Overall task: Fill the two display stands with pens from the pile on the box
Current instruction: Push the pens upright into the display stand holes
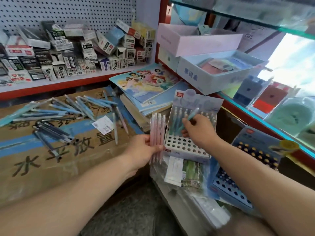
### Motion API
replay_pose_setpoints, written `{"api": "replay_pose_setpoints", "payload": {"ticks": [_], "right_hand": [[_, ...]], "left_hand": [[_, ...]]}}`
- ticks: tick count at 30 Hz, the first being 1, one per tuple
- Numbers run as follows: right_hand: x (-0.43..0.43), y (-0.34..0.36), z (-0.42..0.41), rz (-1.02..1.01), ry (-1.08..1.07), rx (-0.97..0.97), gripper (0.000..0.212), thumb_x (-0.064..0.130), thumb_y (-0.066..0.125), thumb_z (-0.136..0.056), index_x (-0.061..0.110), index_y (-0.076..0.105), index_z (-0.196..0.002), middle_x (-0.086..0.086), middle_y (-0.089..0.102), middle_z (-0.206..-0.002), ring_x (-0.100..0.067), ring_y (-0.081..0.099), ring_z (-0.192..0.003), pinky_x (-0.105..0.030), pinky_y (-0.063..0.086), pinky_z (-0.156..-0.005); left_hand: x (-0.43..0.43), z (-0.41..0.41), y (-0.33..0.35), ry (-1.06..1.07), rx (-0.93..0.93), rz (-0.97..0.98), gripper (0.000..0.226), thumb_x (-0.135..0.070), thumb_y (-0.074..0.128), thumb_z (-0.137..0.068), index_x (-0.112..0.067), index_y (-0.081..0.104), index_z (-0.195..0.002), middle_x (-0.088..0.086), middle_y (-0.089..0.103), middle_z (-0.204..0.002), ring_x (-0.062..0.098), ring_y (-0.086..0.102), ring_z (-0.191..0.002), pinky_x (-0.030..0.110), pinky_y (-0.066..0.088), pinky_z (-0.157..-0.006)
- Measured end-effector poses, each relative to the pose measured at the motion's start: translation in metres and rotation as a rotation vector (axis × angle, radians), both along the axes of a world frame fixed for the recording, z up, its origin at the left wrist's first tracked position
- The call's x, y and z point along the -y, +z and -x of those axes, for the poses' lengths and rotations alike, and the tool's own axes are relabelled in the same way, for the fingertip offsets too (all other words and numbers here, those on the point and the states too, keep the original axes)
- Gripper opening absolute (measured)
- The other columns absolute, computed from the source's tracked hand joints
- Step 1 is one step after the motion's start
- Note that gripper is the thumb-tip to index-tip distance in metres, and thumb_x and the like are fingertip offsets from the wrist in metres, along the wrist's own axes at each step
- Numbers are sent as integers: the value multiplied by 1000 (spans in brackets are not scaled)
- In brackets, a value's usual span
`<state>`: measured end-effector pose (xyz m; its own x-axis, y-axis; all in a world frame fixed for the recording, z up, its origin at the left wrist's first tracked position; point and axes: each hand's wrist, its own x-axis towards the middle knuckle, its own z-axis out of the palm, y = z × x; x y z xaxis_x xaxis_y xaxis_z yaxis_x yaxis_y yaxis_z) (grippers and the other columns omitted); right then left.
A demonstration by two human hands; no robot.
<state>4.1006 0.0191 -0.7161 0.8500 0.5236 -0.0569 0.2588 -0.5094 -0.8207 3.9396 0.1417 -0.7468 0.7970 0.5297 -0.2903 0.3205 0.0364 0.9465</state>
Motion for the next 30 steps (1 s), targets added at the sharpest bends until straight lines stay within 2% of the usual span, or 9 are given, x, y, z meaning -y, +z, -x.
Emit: {"api": "replay_pose_setpoints", "payload": {"ticks": [3,5,7,8,16,21,23,26,30], "right_hand": [[-5,-12,-2,95,35,119,18,29,63,-97,13,66,-90,-10,73,-81,-27,73,-76,-52,62,-72],[-7,-14,-1,142,49,183,16,28,66,-96,13,64,-92,-7,71,-84,-22,71,-73,-39,61,-61],[-10,-17,-1,197,61,251,16,27,66,-97,13,62,-90,-5,69,-82,-17,66,-70,-25,49,-51],[-11,-18,-1,216,61,271,16,26,66,-97,13,61,-90,-4,68,-81,-15,64,-69,-24,45,-50],[-18,-19,0,286,53,353,25,30,66,-98,15,53,-82,-2,61,-75,-13,58,-63,-23,35,-46],[-21,-18,-2,293,22,383,27,31,67,-97,17,53,-78,-1,61,-73,-17,60,-63,-24,37,-49],[-21,-18,-3,308,34,370,28,31,68,-96,17,54,-77,-1,63,-73,-20,63,-64,-26,42,-52],[-21,-21,-3,348,79,324,28,35,71,-94,14,61,-79,-3,67,-72,-22,65,-68,-37,57,-61],[-21,-18,2,284,58,260,43,48,57,-100,12,61,-78,-5,68,-67,-22,67,-60,-38,58,-57]], "left_hand": [[-4,-1,-7,-14,-4,4,17,-6,76,-89,-18,75,-100,-3,78,-92,3,73,-81,12,53,-65],[-6,-2,-11,-19,-1,25,17,-6,76,-89,-21,75,-97,-3,79,-95,7,75,-87,15,56,-70],[-7,-5,-13,-22,6,34,18,-6,76,-89,-22,74,-97,-3,79,-96,8,75,-89,17,57,-74],[-7,-6,-14,-24,10,38,18,-6,76,-89,-22,74,-97,-4,79,-95,8,75,-89,18,57,-75],[-5,-14,-24,-45,-2,38,19,-7,76,-89,-16,76,-106,-2,79,-98,14,75,-97,32,58,-92],[-5,-13,-25,-32,10,36,21,-5,76,-89,-11,75,-109,1,79,-101,14,75,-97,29,59,-91],[-6,-11,-25,-32,17,35,21,-4,76,-89,-10,75,-109,1,79,-100,14,75,-96,26,59,-86],[-8,-9,-24,-27,25,32,19,-3,75,-88,-10,75,-107,2,79,-99,15,75,-94,23,59,-81],[-9,-7,-22,-29,28,12,19,-3,75,-88,-9,76,-106,3,79,-98,14,76,-93,20,59,-79]]}}
